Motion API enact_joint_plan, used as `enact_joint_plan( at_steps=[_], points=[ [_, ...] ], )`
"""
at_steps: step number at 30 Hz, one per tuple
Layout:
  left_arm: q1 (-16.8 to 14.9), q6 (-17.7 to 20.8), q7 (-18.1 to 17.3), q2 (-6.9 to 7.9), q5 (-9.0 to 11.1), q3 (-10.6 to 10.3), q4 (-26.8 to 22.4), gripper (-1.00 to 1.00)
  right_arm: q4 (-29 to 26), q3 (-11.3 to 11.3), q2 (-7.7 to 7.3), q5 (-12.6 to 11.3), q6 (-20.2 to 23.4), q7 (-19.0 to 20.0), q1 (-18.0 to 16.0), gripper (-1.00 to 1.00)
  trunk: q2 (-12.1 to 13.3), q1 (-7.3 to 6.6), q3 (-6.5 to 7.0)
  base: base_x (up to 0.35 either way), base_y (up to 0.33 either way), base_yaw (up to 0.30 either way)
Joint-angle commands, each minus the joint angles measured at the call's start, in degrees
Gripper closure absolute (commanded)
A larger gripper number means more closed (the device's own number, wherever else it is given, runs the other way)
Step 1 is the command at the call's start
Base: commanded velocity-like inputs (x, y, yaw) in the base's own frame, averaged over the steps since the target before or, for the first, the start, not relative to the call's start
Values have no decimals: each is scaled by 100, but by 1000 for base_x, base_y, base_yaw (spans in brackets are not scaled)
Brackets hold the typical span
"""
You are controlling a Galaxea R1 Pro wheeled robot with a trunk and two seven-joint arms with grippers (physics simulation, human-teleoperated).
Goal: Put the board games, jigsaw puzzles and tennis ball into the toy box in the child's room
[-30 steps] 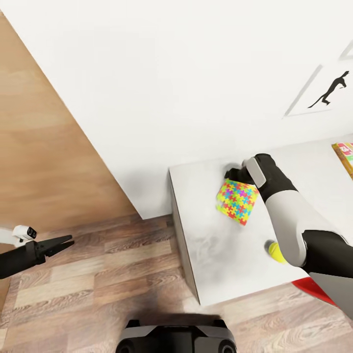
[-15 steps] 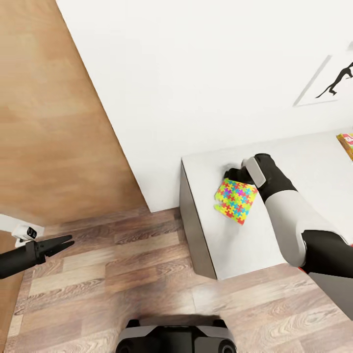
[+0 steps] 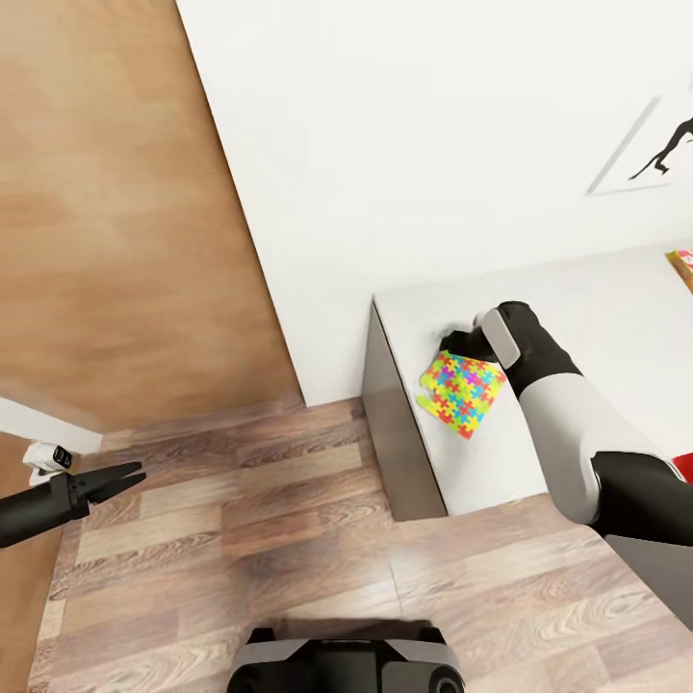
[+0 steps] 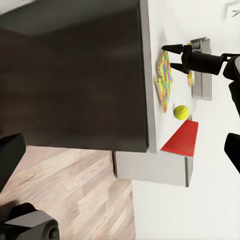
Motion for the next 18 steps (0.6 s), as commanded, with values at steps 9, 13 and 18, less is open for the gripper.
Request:
enact_joint_plan(
  at_steps=[9, 13, 18],
  points=[
    [-5, 20, -24, 1, -4, 0, 3, -100, 154, -20, 20, -259, -13, -42, 0, -100, -7, 4, -8, -60, 110, 0],
    [-5, 20, -24, 1, -3, 0, 3, -100, 154, -17, 17, -259, -13, -42, 0, -100, -7, 4, -8, -48, 139, 0],
    [-5, 20, -24, 1, -3, 0, 3, -100, 154, -16, 8, -259, -13, -42, 0, -100, -7, 4, -8, -9, 108, 0]
  ],
)
